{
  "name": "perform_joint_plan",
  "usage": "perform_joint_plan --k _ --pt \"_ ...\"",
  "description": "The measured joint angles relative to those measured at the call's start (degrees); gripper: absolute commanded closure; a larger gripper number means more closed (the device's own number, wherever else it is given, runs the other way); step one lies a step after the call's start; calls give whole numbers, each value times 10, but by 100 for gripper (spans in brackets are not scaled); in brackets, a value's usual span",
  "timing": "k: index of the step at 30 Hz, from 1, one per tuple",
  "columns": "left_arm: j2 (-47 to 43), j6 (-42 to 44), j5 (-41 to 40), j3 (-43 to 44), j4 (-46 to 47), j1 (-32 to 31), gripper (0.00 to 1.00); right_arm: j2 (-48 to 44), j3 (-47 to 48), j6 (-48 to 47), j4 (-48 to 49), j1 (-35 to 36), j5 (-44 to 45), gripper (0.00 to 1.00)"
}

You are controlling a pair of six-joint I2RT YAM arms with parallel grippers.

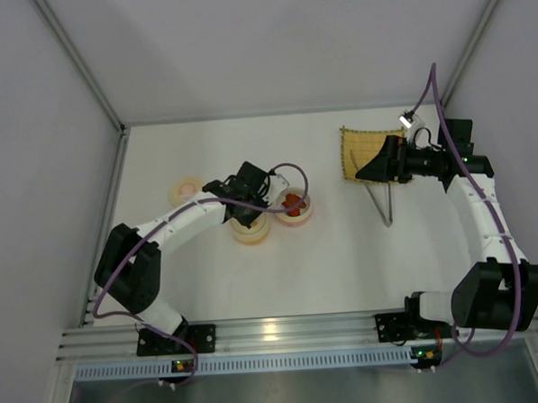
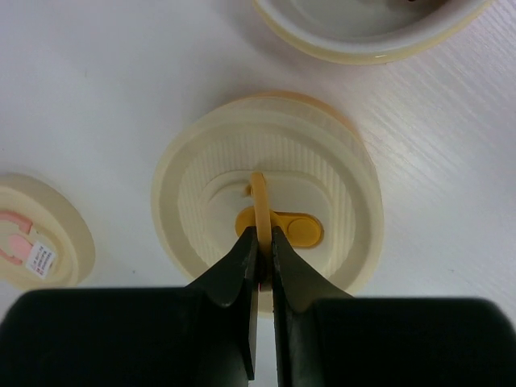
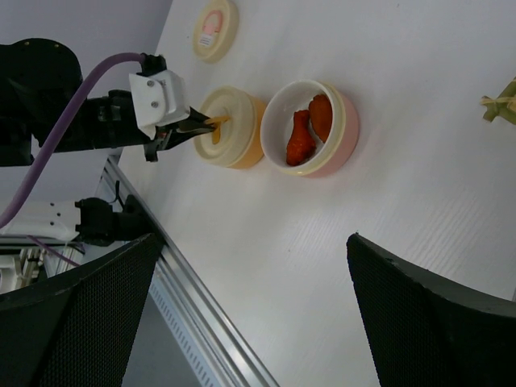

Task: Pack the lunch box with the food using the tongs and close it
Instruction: Close the box lid on the packing box.

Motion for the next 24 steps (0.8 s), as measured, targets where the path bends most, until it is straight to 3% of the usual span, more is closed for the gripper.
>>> perform_joint_plan --k 15,24 --pt "-3 263 38 -61 120 10 100 0 0 -6 0 0 0 1" --pt "49 355 62 -34 198 72 100 0 0 -11 -1 0 0 1"
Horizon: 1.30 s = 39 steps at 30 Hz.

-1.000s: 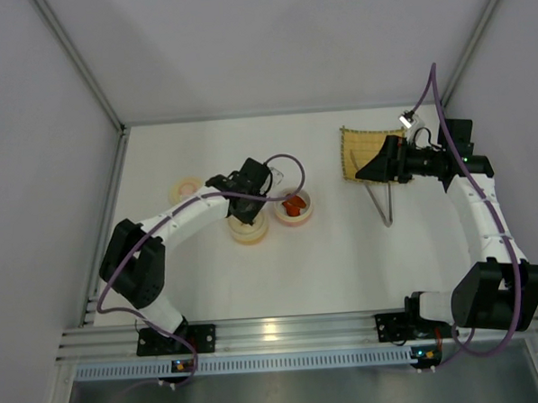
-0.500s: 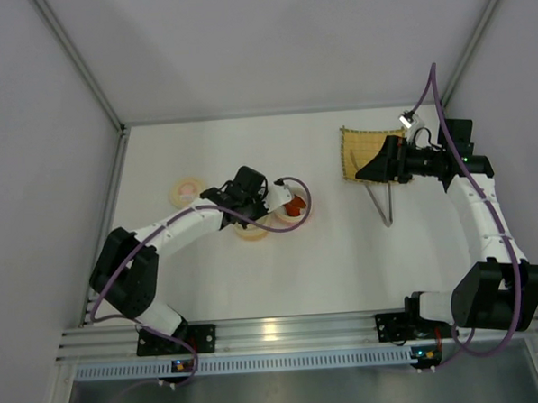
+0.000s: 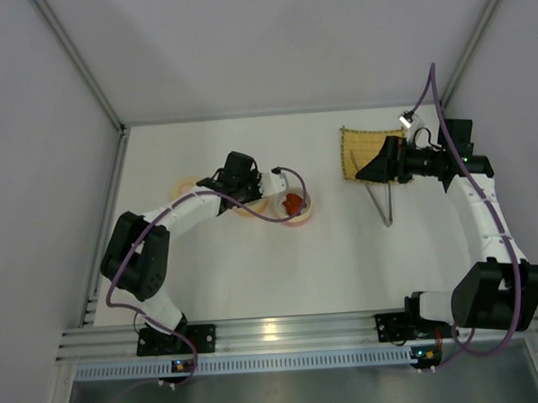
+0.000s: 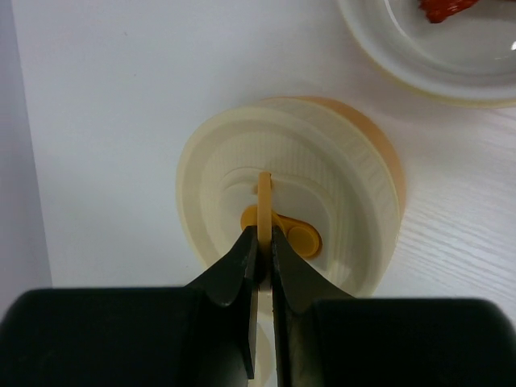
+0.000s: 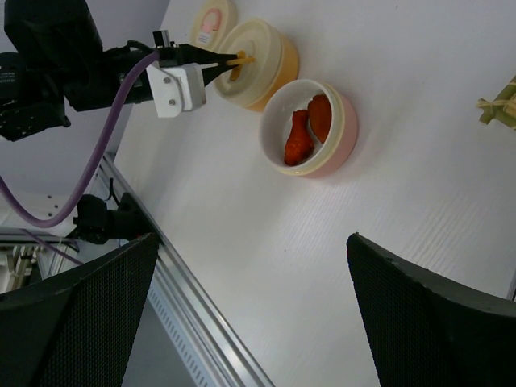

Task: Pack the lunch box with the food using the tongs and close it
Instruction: Close the box lid on the packing box.

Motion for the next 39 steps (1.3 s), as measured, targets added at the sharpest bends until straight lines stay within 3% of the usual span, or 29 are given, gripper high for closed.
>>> perform_joint_plan --k 6,12,18,24,26,39 --pt "13 38 11 10 15 30 100 0 0 0 0 0 0 1" --pt "22 40 15 30 4 40 85 1 0 0 0 0 0 0" --pt "22 33 29 49 -22 45 80 1 0 0 0 0 0 1" --pt "22 23 38 75 -72 56 53 1 0 1 0 0 0 1" --pt "22 20 42 83 -87 58 49 1 0 1 0 0 0 1" --pt "21 -21 71 107 -157 66 47 0 0 2 0 0 0 1"
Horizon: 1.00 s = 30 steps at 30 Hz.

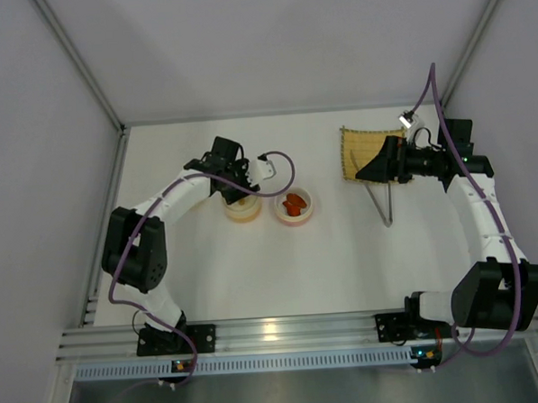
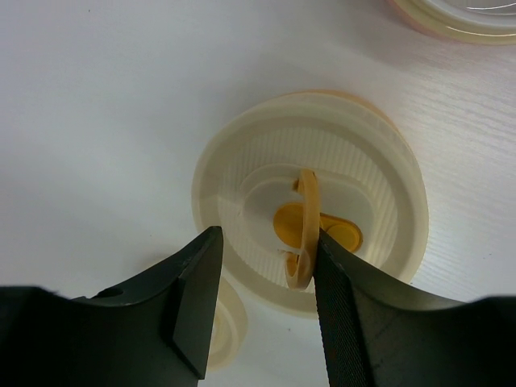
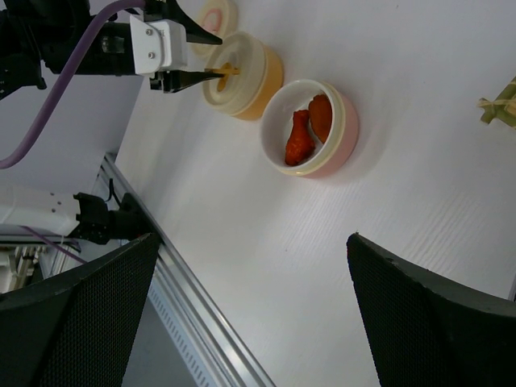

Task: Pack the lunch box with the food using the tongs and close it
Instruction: Close the box lid on the packing box.

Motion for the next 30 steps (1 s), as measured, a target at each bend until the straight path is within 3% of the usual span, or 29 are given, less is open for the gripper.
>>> perform_joint_plan --k 21,30 --pt "-95 -61 -55 -133 106 -13 46 0 0 4 0 0 -2 1" --pt "-138 -37 -111 -210 202 -39 39 0 0 5 1 0 -2 1"
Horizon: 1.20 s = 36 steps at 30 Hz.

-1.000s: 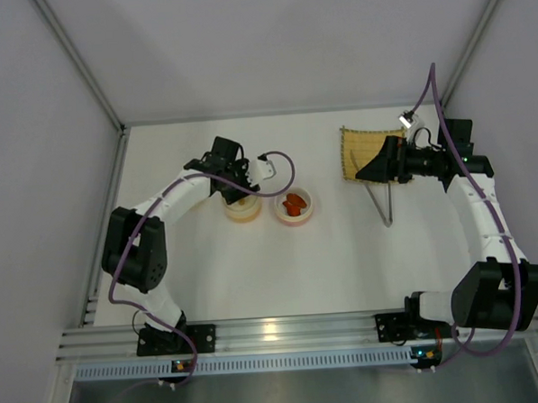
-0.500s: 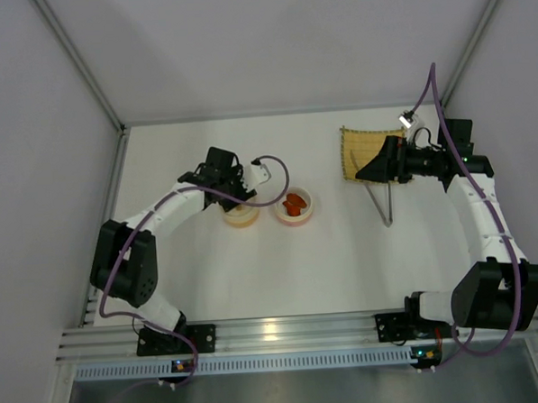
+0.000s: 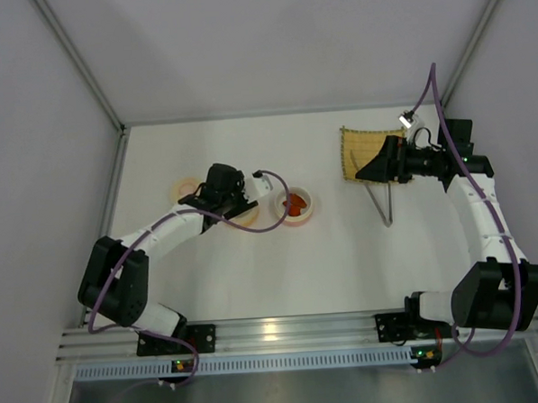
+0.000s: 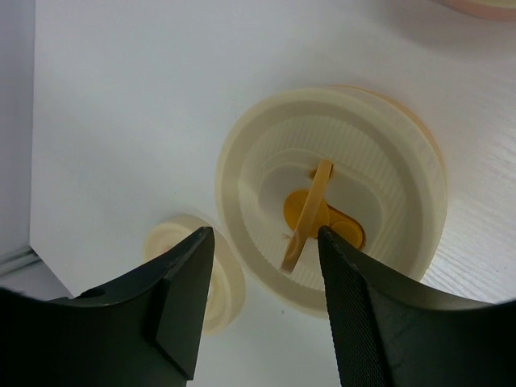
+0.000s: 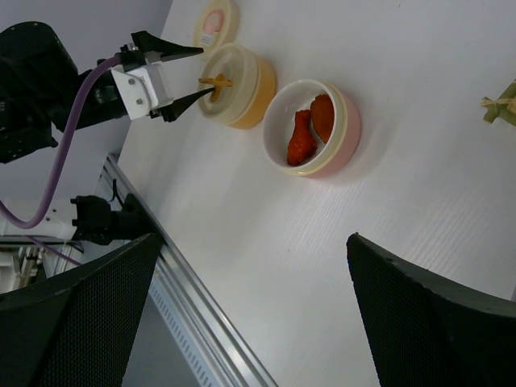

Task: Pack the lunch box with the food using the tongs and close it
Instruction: Close the box lid on the packing box.

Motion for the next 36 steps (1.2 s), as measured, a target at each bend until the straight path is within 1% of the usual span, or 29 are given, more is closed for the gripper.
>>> perform_joint_plan --k 2,5,10,11,15,17,20,21,24,25,27,30,36 --pt "-5 4 -1 -6 6 0 37 0 0 0 0 0 0 1" --pt "-14 9 -1 -9 5 -1 33 0 0 0 0 0 0 1" --pt "-45 14 9 -17 -17 -1 27 0 0 0 0 0 0 1" --pt "-50 14 10 -16 -20 -1 24 0 0 0 0 0 0 1" --pt "-63 9 32 -9 -49 -1 24 0 0 0 0 0 0 1" --pt "-64 2 46 2 -66 -1 27 0 0 0 0 0 0 1" --pt "-58 -19 71 35 -103 4 43 0 0 0 0 0 0 1" --pt "-52 -27 80 50 -113 10 53 0 0 0 0 0 0 0" --pt "-12 -62 115 113 -145 46 66 0 0 0 0 0 0 1" --pt "3 -72 123 135 -155 59 68 0 0 0 0 0 0 1" --pt "39 -93 146 178 -170 90 71 0 0 0 0 0 0 1" --pt "65 -111 171 196 -189 116 72 0 0 0 0 0 0 1" --pt "73 -115 247 201 -259 127 65 0 0 -1 0 0 0 0"
